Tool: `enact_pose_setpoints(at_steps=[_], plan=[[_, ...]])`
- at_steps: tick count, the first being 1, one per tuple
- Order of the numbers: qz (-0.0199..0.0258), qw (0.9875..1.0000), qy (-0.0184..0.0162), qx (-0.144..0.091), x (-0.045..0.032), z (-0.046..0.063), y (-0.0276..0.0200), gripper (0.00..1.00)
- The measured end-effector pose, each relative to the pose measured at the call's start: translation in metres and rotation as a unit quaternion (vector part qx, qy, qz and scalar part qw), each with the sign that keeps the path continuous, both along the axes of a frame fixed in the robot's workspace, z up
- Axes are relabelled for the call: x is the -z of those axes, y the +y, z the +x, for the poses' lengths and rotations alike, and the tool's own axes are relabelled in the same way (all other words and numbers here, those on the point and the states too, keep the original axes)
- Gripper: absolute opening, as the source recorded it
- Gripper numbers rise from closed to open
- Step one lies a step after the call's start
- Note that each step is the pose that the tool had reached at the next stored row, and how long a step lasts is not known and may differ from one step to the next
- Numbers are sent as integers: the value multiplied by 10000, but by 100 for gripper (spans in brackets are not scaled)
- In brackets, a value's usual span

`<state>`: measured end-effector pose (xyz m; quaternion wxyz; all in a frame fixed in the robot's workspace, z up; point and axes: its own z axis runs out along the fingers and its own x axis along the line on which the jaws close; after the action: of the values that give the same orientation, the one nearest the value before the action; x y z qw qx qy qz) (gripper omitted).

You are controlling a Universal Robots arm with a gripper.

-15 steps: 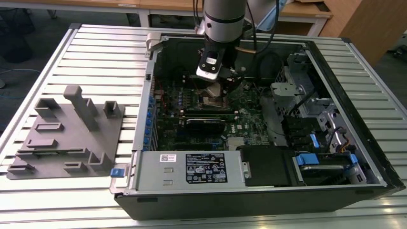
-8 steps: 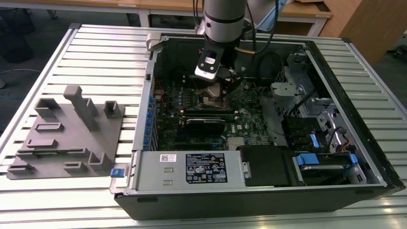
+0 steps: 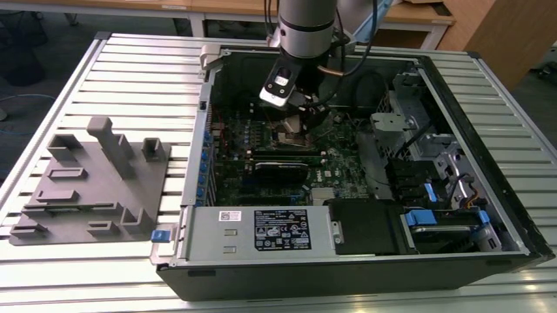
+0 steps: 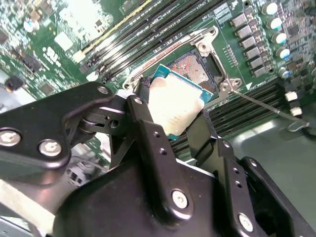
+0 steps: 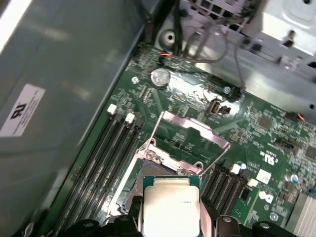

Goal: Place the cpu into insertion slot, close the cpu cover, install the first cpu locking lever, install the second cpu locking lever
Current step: 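Place the cpu into insertion slot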

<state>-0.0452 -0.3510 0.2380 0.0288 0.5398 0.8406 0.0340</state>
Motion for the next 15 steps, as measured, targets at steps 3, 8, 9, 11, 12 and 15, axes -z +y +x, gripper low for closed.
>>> enact_pose_setpoints(at_steps=[3,8,9,11,12,15], plan=[[0,9999,0,169,1,0,0,54],[0,9995,0,324,1,0,0,54],[0,9994,0,343,1,0,0,54],[0,9993,0,376,2,0,0,54],[0,9992,0,390,2,0,0,54],[0,9991,0,428,2,0,0,54]])
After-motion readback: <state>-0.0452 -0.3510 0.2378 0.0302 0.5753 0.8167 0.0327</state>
